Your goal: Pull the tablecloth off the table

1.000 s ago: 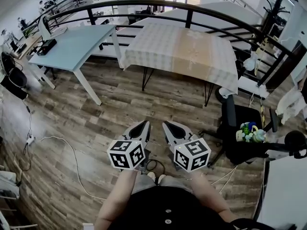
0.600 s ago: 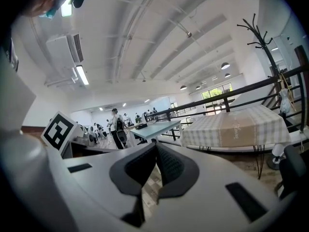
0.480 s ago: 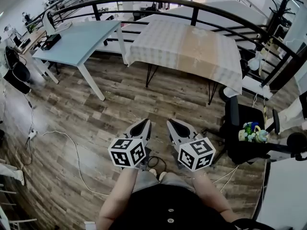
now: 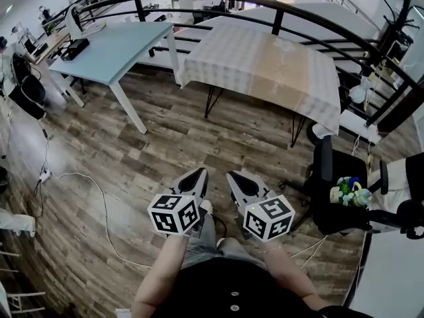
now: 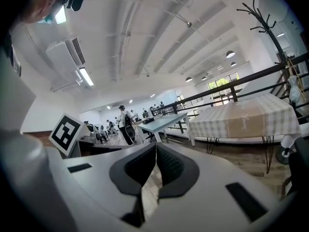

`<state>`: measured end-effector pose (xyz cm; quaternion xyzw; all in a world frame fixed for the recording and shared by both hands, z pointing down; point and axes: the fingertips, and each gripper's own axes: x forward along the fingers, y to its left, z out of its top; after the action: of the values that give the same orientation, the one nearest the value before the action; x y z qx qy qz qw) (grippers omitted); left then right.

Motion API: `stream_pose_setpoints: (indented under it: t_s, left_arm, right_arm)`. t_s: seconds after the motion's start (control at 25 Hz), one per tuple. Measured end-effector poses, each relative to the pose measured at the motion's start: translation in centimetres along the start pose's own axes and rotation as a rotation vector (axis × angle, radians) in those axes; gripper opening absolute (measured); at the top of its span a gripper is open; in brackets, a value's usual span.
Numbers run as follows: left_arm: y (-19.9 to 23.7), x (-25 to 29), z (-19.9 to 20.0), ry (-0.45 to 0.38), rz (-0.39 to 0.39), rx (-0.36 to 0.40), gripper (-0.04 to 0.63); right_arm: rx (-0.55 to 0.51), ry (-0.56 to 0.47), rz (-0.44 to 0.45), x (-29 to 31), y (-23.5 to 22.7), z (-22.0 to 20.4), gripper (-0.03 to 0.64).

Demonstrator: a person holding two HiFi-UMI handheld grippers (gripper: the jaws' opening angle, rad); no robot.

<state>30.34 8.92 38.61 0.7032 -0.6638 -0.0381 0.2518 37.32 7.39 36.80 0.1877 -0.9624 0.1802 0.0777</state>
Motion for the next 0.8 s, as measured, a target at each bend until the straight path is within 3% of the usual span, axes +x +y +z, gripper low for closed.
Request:
stream_pose_setpoints:
  t_s: [0.36,0.8]
  left_arm:
    - [4.4,6.3,3.3,0.010,-0.029,0.018,0.018]
    - [16.8,15.3,12.9,0.047,-0.092,0.058,0.018]
  right_arm:
    - [-0.002,-0.017,-0.026,6.6,-4.4,2.7,0.028]
    - [0.028,-0.054,-0.103,23.2,-9.1,8.7,0.028]
